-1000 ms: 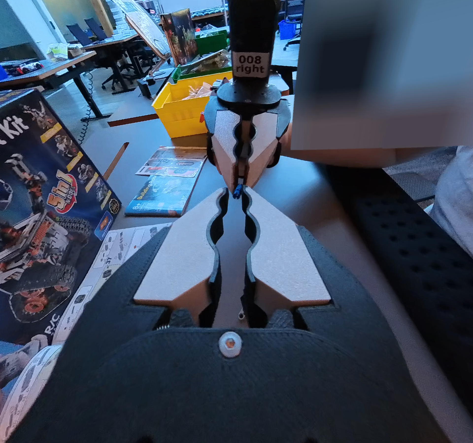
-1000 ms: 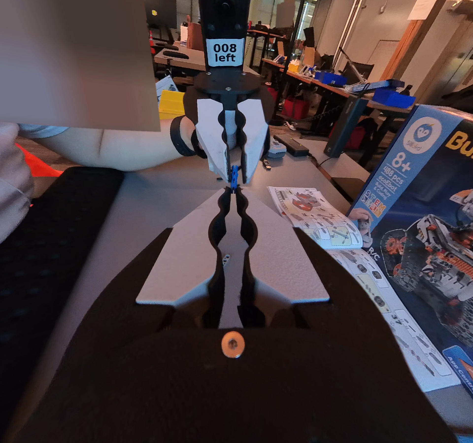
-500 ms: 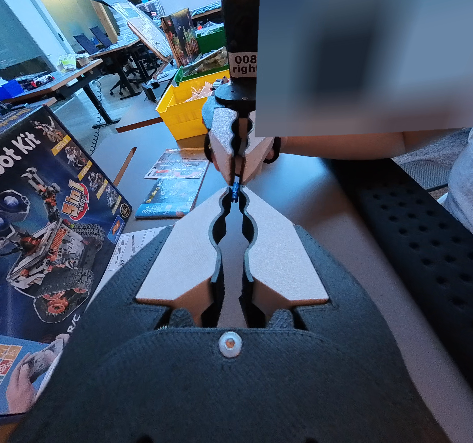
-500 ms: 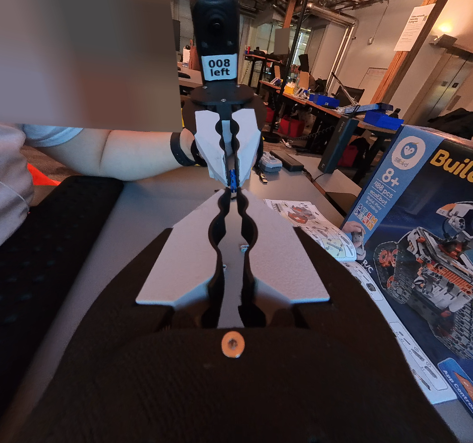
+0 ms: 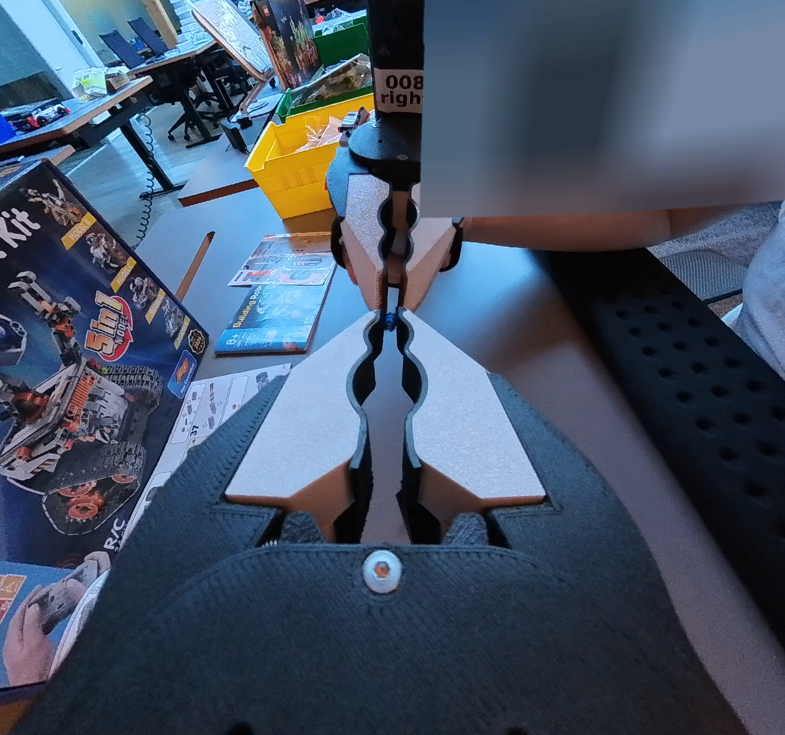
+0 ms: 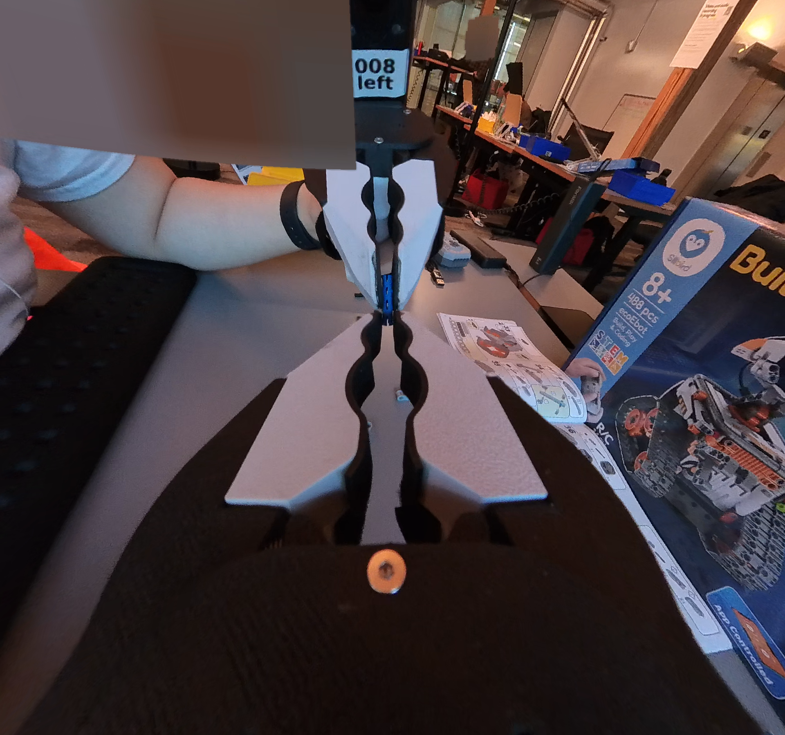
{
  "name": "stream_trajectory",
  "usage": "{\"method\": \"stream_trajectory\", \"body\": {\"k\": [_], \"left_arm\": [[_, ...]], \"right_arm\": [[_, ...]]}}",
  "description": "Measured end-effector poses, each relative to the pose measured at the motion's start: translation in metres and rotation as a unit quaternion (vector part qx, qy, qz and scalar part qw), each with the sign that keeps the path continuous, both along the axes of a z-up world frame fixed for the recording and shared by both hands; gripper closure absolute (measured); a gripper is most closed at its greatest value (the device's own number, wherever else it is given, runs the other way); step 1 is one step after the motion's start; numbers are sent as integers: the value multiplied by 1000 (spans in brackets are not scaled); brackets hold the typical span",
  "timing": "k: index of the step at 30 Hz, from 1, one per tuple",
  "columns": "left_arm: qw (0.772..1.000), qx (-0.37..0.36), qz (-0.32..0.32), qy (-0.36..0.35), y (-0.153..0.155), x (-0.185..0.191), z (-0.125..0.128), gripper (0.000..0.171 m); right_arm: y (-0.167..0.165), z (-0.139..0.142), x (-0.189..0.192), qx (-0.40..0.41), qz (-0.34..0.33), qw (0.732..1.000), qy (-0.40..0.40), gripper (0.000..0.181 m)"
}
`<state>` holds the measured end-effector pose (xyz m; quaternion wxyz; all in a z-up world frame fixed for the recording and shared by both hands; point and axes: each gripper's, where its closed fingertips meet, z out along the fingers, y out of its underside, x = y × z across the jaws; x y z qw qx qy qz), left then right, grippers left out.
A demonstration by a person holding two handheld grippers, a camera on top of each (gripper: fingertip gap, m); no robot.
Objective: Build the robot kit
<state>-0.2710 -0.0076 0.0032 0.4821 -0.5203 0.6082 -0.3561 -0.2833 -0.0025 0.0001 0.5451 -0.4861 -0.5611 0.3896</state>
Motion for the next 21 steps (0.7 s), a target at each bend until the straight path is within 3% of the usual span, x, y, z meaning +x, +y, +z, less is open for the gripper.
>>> {"method": "stream_trajectory", "body": {"k": [4, 7, 9, 21], "left_arm": [[1000, -1, 3, 0, 1, -1, 0, 168], [1000, -2, 2, -3, 1, -1, 2, 168], [1000, -1, 4, -3, 1, -1, 2, 168], [1000, 13, -13, -16, -6, 0, 6, 166]], "right_arm": [[2, 3, 0, 0, -6, 1000, 8, 177], [5, 7, 2, 10, -20, 1000, 19, 167], [1, 5, 2, 4, -6, 1000, 10, 177], [-5, 8, 1, -8, 14, 1000, 18, 177]]}}
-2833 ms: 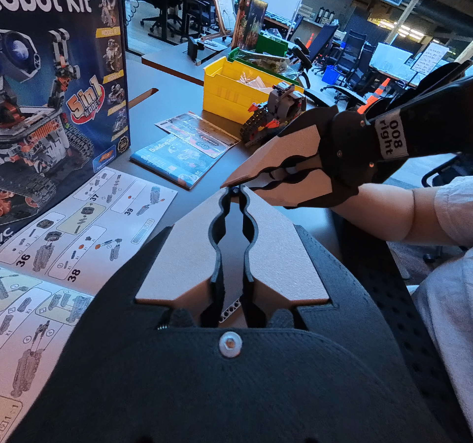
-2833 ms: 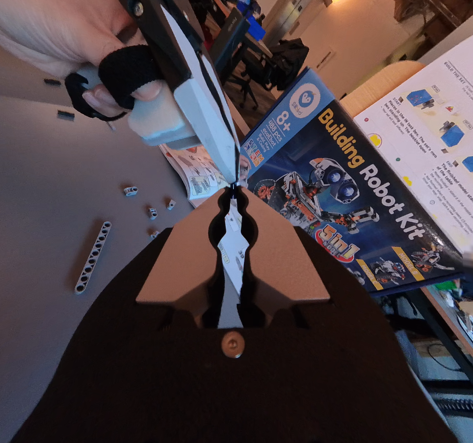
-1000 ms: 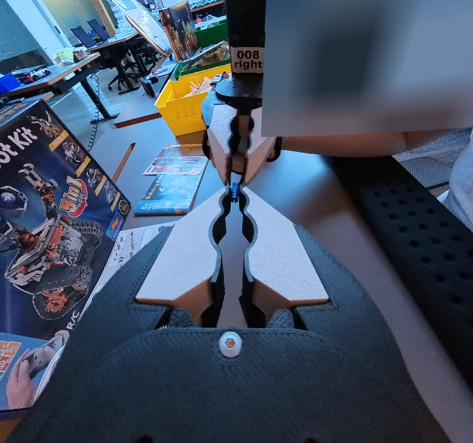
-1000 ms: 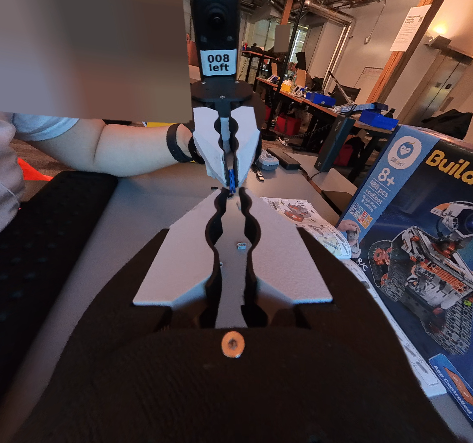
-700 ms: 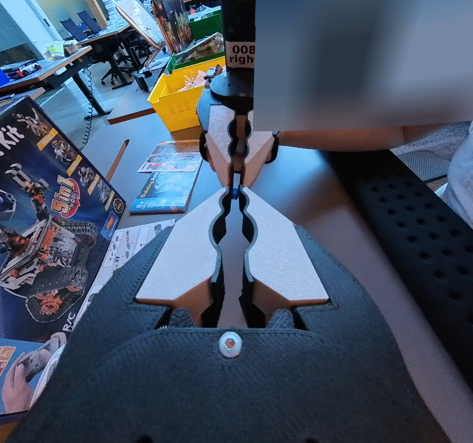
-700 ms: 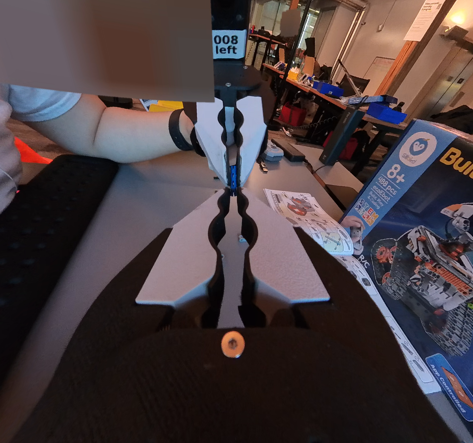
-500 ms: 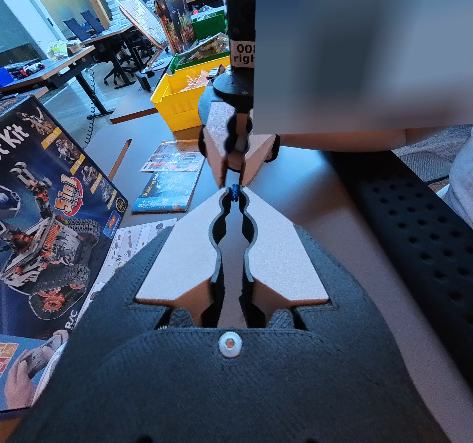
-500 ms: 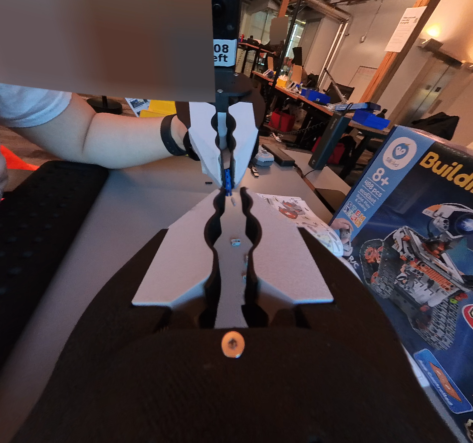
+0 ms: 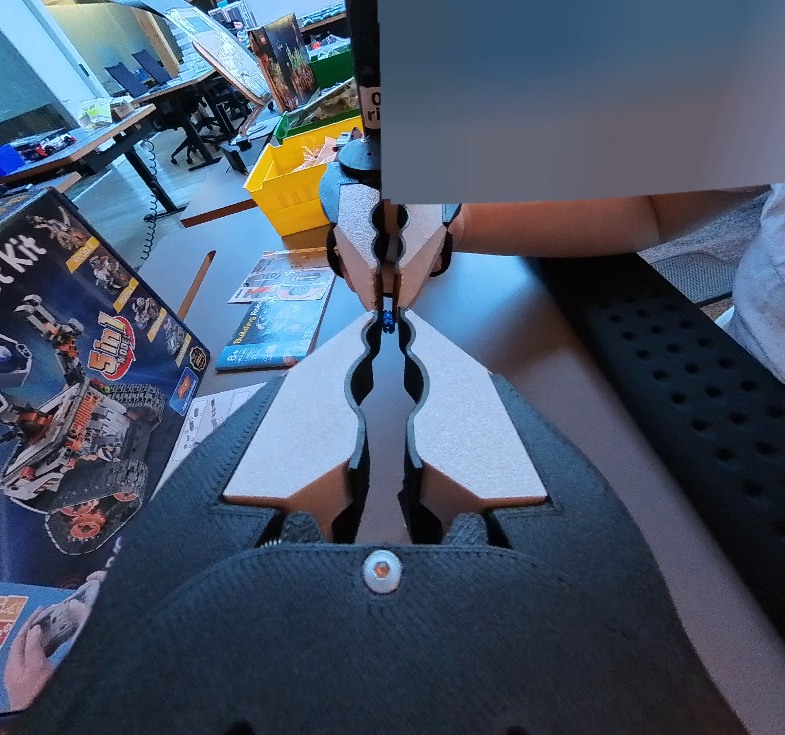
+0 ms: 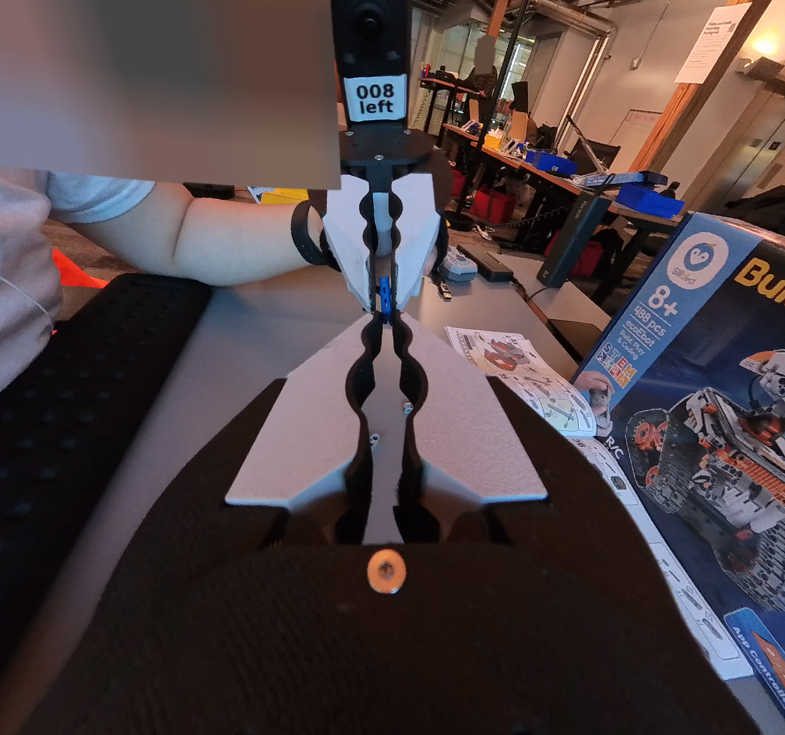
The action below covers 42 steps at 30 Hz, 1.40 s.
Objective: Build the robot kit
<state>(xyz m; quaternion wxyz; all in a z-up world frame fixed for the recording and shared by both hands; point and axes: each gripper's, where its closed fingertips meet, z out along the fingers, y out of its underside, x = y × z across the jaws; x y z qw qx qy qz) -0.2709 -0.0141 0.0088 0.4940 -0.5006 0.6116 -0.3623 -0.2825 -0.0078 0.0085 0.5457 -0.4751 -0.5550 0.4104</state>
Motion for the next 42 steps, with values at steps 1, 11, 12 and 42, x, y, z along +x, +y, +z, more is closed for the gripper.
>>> {"method": "stream_trajectory", "body": {"k": [1, 11, 12, 42], "left_arm": [[1000, -3, -1, -1, 0, 0, 0, 166], [1000, 4, 1, 5, 1, -4, 2, 168], [1000, 6, 2, 9, 2, -4, 0, 168], [996, 58, 60, 22, 15, -22, 16, 168]], "right_arm": [[0, 0, 0, 1, -1, 1000, 0, 177], [0, 6, 2, -6, 0, 1000, 19, 170], [0, 5, 1, 4, -6, 1000, 13, 170], [6, -35, 23, -74, -106, 989, -65, 153]]}}
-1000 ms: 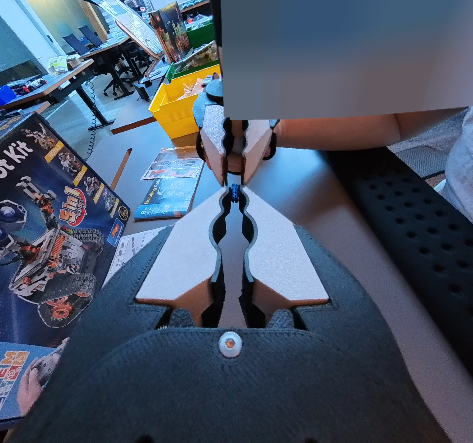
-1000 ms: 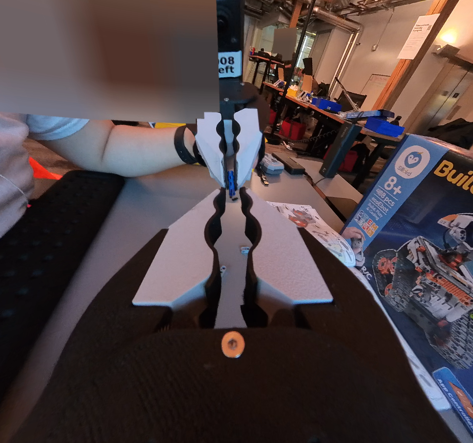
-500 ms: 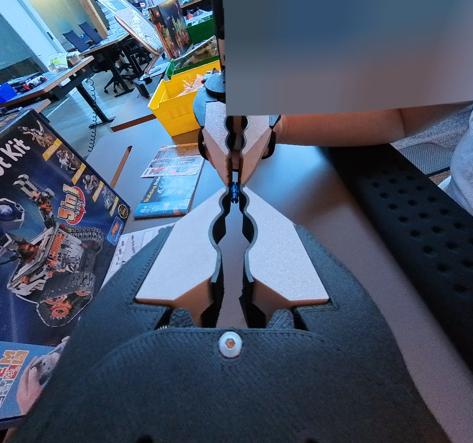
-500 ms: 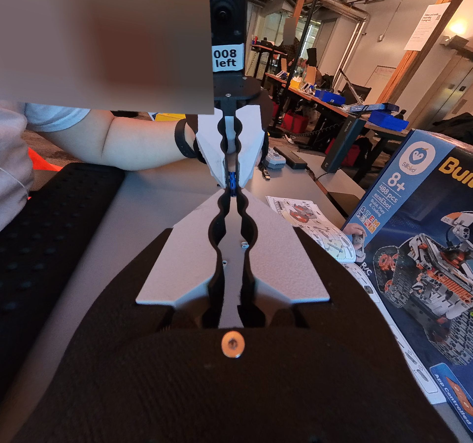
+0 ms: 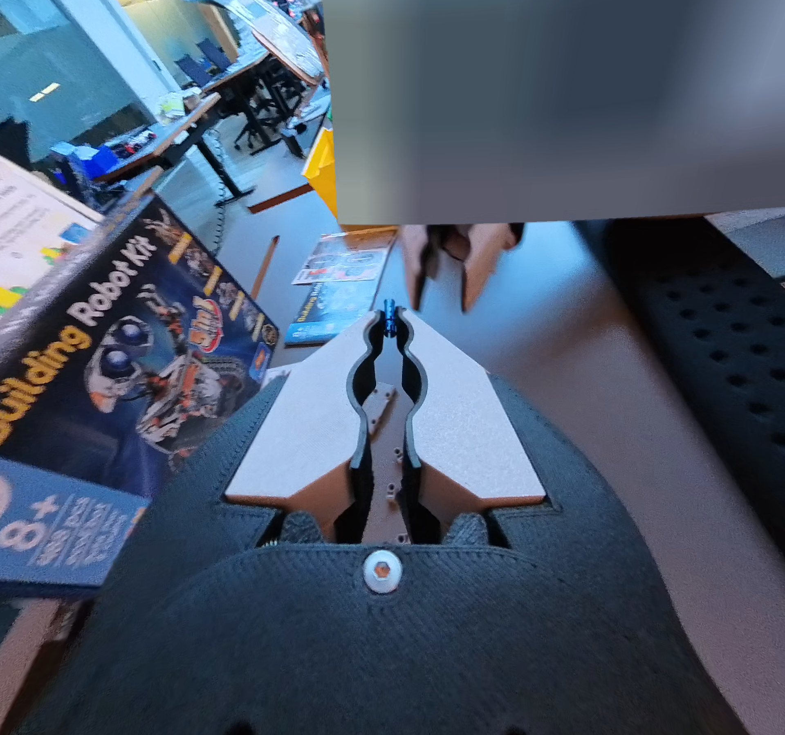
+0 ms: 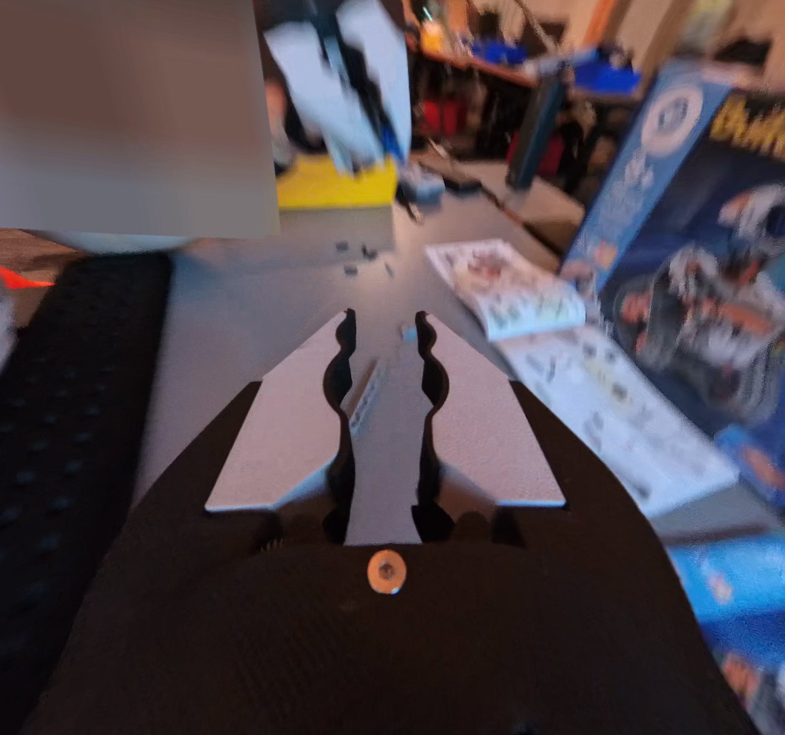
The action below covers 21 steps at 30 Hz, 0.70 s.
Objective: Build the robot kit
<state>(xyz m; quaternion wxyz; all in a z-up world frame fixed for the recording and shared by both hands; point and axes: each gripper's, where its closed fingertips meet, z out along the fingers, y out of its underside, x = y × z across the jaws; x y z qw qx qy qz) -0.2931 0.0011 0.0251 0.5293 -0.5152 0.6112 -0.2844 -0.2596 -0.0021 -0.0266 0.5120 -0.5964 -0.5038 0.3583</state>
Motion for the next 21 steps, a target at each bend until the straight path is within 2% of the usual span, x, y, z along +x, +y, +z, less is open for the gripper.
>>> {"method": "stream_trajectory", "body": {"k": [3, 5, 10, 12, 16, 17, 19, 21], "left_arm": [[1000, 15, 17, -11, 2, -14, 18, 168], [999, 22, 25, -14, 3, -19, 24, 168], [999, 31, 41, -3, 6, -22, 23, 168], [998, 39, 39, 2, 4, -21, 23, 168], [998, 47, 48, 14, 6, -24, 22, 168], [998, 47, 50, 13, 6, -25, 23, 168], [998, 46, 52, 8, 6, -28, 26, 168], [997, 50, 56, 4, 6, -32, 31, 168]], "right_arm": [[-16, -82, 0, -63, -49, 991, -103, 154], [-25, -113, -4, -74, -51, 983, -161, 154], [-11, -131, -13, -60, -94, 969, -220, 151], [-8, -132, -16, -71, -103, 968, -218, 151], [-9, -133, -21, -99, -96, 967, -212, 157], [-10, -133, -22, -104, -91, 967, -212, 173], [-8, -131, -20, -112, -89, 968, -204, 174], [-10, -116, -16, -112, -67, 974, -188, 174]]}}
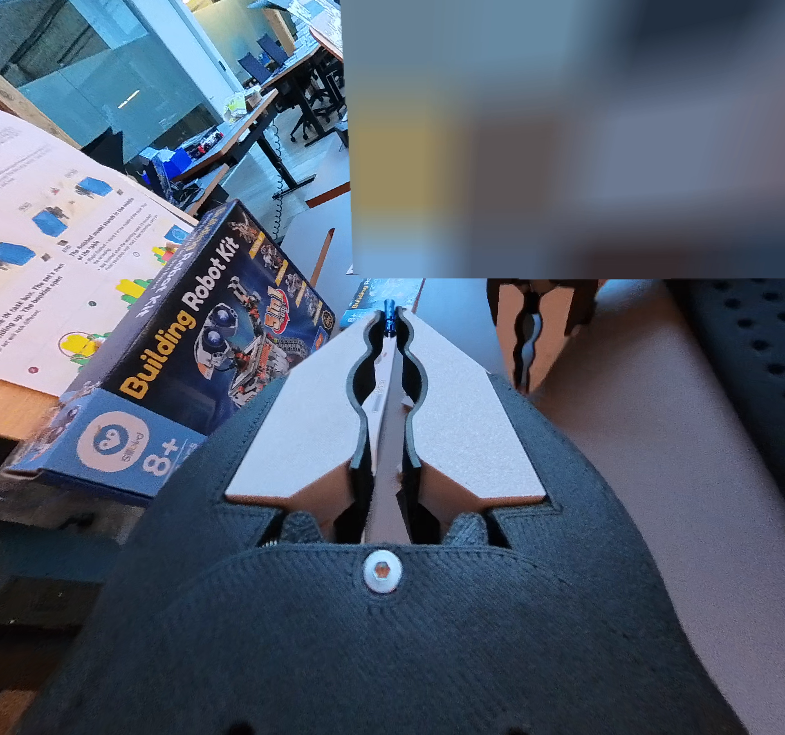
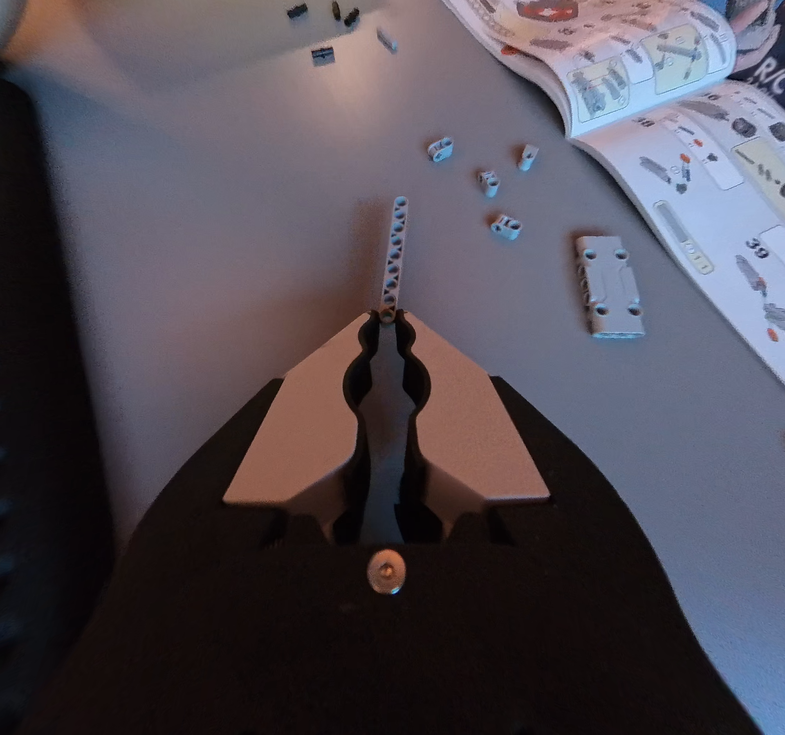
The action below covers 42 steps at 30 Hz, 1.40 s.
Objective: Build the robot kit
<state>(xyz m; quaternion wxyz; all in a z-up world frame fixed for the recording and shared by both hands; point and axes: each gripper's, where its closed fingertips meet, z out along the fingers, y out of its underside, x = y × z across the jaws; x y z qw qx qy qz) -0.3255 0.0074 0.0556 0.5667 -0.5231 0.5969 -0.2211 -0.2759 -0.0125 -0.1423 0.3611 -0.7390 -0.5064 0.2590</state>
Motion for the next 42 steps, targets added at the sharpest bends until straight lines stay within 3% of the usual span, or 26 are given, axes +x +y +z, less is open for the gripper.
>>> {"method": "stream_trajectory", "body": {"k": [3, 6, 11, 17, 20, 23, 28, 35, 37, 42], "left_arm": [[1000, 6, 6, -2, -1, -7, 7, 168], [1000, 7, 13, -6, -1, -13, 13, 168], [999, 15, 24, -16, -2, -23, 24, 168], [998, 32, 41, -42, -6, -42, 45, 169], [997, 34, 38, -58, -11, -48, 54, 169], [997, 37, 43, -55, -12, -50, 55, 169], [997, 35, 43, -48, -11, -47, 52, 169], [997, 36, 44, -45, -11, -46, 51, 169], [997, 35, 44, -48, -11, -47, 52, 169], [997, 33, 43, -50, -10, -48, 52, 169]], "right_arm": [[-5, 24, 27, -39, 34, 995, -82, 174], [-16, 47, 66, -76, 68, 961, -257, 174], [-31, 70, 123, -135, 129, 819, -542, 174], [-32, 75, 144, -208, 150, 671, -695, 174], [-25, 71, 138, -196, 163, 617, -744, 174], [-22, 64, 121, -181, 192, 588, -764, 174], [-20, 43, 85, -158, 233, 585, -761, 174], [-17, 18, 35, -133, 262, 627, -721, 174], [-21, 8, 22, -140, 271, 656, -690, 174], [-16, -20, 0, -132, 250, 757, -589, 174]]}}
